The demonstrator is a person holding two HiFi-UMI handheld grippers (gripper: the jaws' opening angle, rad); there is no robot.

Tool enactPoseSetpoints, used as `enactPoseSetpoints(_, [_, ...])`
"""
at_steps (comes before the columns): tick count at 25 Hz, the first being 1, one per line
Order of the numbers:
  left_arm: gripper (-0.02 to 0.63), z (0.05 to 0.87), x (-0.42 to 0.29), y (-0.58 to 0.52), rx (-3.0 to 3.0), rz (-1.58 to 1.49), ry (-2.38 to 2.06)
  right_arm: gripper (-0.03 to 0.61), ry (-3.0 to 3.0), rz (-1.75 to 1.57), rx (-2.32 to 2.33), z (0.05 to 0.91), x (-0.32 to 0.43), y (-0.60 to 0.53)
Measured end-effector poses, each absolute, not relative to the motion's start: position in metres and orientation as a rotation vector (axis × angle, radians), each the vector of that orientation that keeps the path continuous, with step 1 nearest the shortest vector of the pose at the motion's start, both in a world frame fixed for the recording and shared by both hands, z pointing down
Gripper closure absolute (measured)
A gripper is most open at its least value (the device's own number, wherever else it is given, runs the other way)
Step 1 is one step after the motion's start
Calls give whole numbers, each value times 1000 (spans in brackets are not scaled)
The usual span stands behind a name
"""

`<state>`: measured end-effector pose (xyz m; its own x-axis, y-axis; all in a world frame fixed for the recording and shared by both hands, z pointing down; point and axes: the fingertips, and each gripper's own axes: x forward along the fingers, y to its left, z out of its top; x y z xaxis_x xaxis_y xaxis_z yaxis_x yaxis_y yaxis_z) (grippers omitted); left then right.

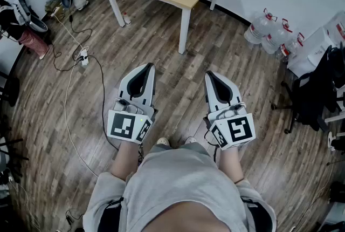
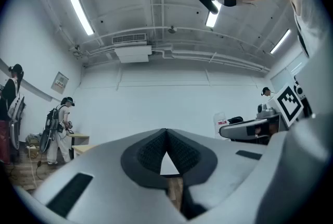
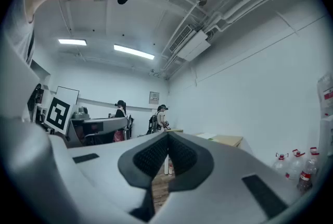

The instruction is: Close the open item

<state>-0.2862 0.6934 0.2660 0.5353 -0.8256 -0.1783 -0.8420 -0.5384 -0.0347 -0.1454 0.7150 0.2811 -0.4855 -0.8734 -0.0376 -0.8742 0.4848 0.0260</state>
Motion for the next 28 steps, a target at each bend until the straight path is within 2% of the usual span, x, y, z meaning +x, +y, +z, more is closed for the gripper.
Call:
enactPoseSetpoints(19, [598, 265, -316, 679, -2673, 235, 1385, 569, 2655, 65, -1648, 281, -178, 705])
enactPoseSetpoints(28, [598, 289, -320, 661, -2761, 175, 1299, 569, 2663, 68, -1677, 296, -195, 697])
